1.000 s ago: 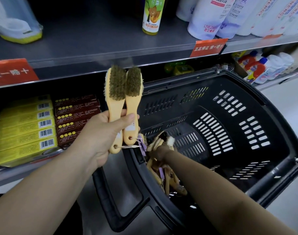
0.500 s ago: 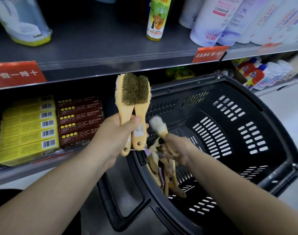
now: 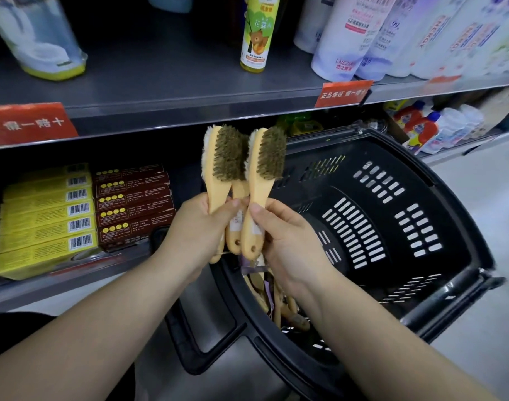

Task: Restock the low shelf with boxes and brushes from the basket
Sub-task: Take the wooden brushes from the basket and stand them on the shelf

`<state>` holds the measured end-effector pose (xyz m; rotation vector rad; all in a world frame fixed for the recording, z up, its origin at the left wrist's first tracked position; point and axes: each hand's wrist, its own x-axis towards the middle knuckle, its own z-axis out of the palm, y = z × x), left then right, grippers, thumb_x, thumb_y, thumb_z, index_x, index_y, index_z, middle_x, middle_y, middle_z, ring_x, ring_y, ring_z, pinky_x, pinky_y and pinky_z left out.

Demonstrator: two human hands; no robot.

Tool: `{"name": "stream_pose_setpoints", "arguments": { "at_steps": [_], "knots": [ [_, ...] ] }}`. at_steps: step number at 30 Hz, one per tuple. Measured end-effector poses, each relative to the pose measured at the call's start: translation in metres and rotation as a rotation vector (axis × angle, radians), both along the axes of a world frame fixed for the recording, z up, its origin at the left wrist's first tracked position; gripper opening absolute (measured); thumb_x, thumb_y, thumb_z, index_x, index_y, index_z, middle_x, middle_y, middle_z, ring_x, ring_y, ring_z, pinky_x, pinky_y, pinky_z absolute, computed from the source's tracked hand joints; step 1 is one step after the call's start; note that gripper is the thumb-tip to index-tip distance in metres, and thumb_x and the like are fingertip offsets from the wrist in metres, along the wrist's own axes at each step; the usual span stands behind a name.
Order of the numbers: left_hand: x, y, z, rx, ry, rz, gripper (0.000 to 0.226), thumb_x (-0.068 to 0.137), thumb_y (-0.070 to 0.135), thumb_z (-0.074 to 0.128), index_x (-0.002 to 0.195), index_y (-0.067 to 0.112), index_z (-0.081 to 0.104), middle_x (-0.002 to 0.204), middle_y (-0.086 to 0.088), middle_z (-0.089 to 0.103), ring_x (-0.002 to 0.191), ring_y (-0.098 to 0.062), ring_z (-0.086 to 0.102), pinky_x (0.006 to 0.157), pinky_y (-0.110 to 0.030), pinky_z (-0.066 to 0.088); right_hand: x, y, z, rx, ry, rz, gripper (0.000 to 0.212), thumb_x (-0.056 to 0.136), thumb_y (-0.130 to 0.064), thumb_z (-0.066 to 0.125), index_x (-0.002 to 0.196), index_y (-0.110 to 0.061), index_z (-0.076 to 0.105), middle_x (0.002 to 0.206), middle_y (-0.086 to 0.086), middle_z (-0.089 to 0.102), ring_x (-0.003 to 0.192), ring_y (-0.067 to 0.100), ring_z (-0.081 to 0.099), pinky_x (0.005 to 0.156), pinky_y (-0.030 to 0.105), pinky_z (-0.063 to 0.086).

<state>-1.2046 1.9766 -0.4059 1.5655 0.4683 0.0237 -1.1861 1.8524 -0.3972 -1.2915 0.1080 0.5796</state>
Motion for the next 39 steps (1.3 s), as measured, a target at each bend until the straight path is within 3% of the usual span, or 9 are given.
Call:
{"name": "stream_pose_setpoints", "arguments": {
  "at_steps": [4, 7, 15, 21, 24, 27, 33, 37, 39],
  "knots": [
    [-0.002, -0.002, -0.001, -0.028, 0.006, 0.011, 0.018, 0.094, 0.033, 0.052, 0.080, 0.032, 0.064, 0.068, 0.024, 0.069, 0.064, 0.013, 0.061, 0.052, -0.004, 0.042, 0.003, -0.005, -0.001, -0.027, -0.053, -0.025, 0.013, 0.090, -0.019, 0.059, 0.095, -0.011, 0.068, 0.086, 0.011, 0.067, 0.072, 0.021, 0.064, 0.061, 0.032, 0.054],
    [-0.002, -0.002, -0.002, -0.105, 0.052, 0.002, 0.026, 0.094, 0.044, 0.047, 0.084, 0.030, 0.067, 0.077, 0.017, 0.073, 0.075, 0.002, 0.067, 0.069, -0.021, 0.050, 0.003, -0.007, 0.000, -0.052, -0.088, -0.004, 0.015, 0.088, -0.020, 0.062, 0.098, -0.010, 0.069, 0.086, 0.012, 0.067, 0.073, 0.022, 0.064, 0.062, 0.034, 0.055],
    [-0.006, -0.004, 0.002, -0.248, 0.074, -0.184, 0.065, 0.061, 0.063, 0.060, 0.112, 0.023, 0.061, 0.091, -0.001, 0.074, 0.082, -0.011, 0.069, 0.068, -0.025, 0.051, 0.008, -0.003, -0.006, -0.214, -0.210, 0.080, 0.021, 0.087, -0.029, 0.064, 0.109, -0.028, 0.063, 0.090, 0.019, 0.061, 0.077, 0.018, 0.064, 0.073, 0.035, 0.055],
    [0.003, 0.004, 0.009, -0.294, 0.081, -0.248, 0.044, 0.071, 0.027, 0.071, 0.111, 0.014, 0.061, 0.076, 0.002, 0.067, 0.066, -0.009, 0.062, 0.059, -0.025, 0.047, 0.025, -0.005, 0.005, -0.371, -0.349, 0.261, 0.028, 0.100, -0.030, 0.039, 0.107, -0.025, 0.066, 0.091, -0.005, 0.069, 0.079, 0.007, 0.064, 0.074, 0.023, 0.052],
    [0.008, 0.007, 0.007, -0.311, 0.116, -0.154, 0.027, 0.079, 0.015, 0.069, 0.105, 0.015, 0.065, 0.078, -0.001, 0.069, 0.072, -0.015, 0.064, 0.068, -0.030, 0.047, 0.053, -0.021, 0.002, -0.480, -0.306, 0.272, 0.033, 0.101, -0.029, 0.035, 0.094, -0.025, 0.067, 0.070, -0.003, 0.057, 0.060, 0.009, 0.053, 0.061, 0.020, 0.049],
    [0.011, 0.008, 0.003, -0.313, 0.148, -0.119, 0.027, 0.082, 0.014, 0.069, 0.108, 0.010, 0.063, 0.081, -0.007, 0.071, 0.080, -0.023, 0.067, 0.074, -0.040, 0.042, 0.082, -0.042, -0.037, -0.763, -0.162, 0.339, 0.027, 0.100, -0.019, 0.039, 0.106, -0.007, 0.063, 0.076, 0.004, 0.056, 0.061, 0.012, 0.051, 0.050, 0.015, 0.044],
    [0.013, 0.008, -0.001, -0.321, 0.161, -0.164, 0.032, 0.081, 0.014, 0.070, 0.111, 0.011, 0.062, 0.081, -0.004, 0.074, 0.083, -0.016, 0.072, 0.051, -0.022, 0.051, 0.072, -0.069, -0.142, -1.486, -0.021, 1.002, 0.039, 0.096, -0.023, 0.048, 0.130, -0.004, 0.049, 0.131, 0.014, 0.052, 0.120, 0.028, 0.050, 0.097, 0.035, 0.041],
    [0.012, 0.006, -0.002, -0.270, 0.179, -0.168, 0.030, 0.081, 0.020, 0.070, 0.110, 0.016, 0.063, 0.084, -0.005, 0.075, 0.082, -0.019, 0.072, 0.045, -0.019, 0.044, 0.061, -0.066, -0.172, -1.444, 0.026, 0.924, 0.048, 0.092, -0.023, 0.056, 0.135, -0.005, 0.046, 0.139, 0.014, 0.047, 0.129, 0.029, 0.043, 0.106, 0.036, 0.037],
    [0.013, 0.005, -0.003, -0.237, 0.184, -0.176, 0.030, 0.080, 0.023, 0.071, 0.109, 0.017, 0.062, 0.085, -0.005, 0.075, 0.087, -0.022, 0.071, 0.052, -0.023, 0.046, 0.057, -0.061, -0.169, -1.357, 0.026, 0.878, 0.045, 0.090, -0.022, 0.057, 0.132, -0.006, 0.049, 0.118, 0.008, 0.056, 0.111, 0.022, 0.052, 0.088, 0.026, 0.043]
  ]
}}
